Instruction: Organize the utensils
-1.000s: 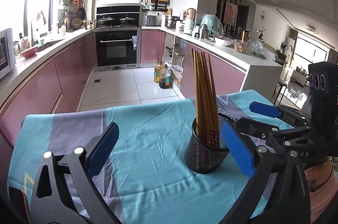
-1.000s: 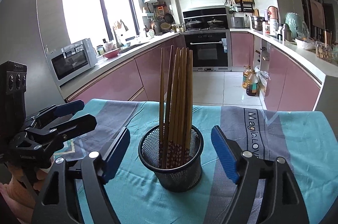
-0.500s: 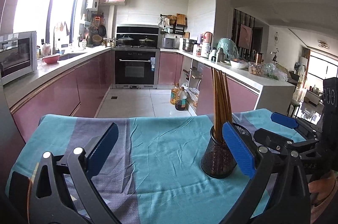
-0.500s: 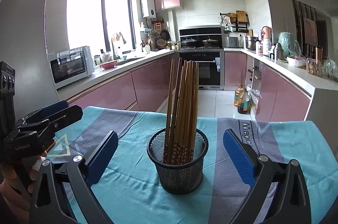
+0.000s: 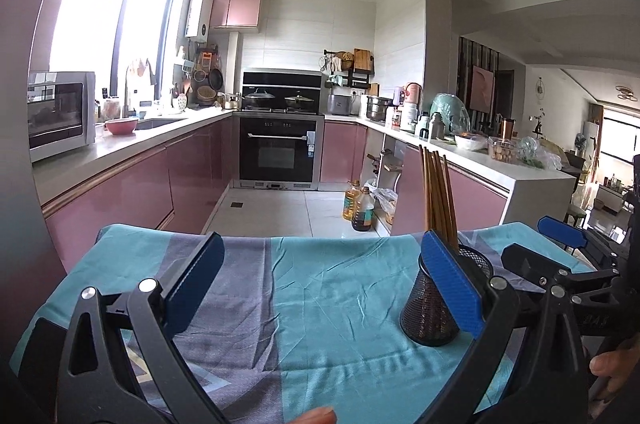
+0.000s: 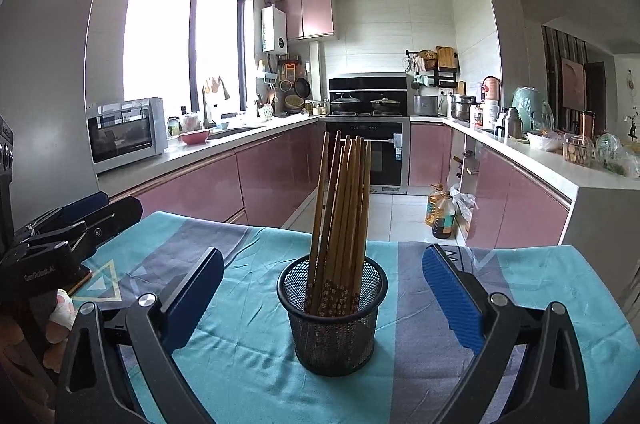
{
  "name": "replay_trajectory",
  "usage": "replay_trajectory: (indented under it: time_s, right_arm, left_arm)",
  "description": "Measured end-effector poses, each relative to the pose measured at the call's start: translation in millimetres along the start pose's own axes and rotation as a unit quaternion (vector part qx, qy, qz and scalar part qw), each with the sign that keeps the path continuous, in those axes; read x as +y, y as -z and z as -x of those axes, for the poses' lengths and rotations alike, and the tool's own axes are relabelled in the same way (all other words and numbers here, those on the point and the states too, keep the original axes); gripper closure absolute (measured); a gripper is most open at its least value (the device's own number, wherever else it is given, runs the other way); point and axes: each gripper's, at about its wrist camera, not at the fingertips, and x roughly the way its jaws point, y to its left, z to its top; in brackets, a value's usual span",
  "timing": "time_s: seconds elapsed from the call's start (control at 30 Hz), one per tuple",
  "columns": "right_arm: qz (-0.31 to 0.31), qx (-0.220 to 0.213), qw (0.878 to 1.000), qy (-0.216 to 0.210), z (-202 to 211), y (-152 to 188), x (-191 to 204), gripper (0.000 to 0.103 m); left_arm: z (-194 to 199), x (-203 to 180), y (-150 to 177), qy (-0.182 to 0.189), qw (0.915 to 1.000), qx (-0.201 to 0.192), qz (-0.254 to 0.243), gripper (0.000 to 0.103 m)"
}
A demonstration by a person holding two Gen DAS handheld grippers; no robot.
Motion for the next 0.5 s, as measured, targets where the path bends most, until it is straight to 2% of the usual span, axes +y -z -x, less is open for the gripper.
replay_trajectory:
  time_s: [0.5]
  right_arm:
    - [0.000,-0.010,1.000,0.003,5.7,0.4,0.5,0.007]
  left_arm:
    - [7.7,-5.6,-3.4,-0.012,0.9998,-0.014,-0.010,0.006]
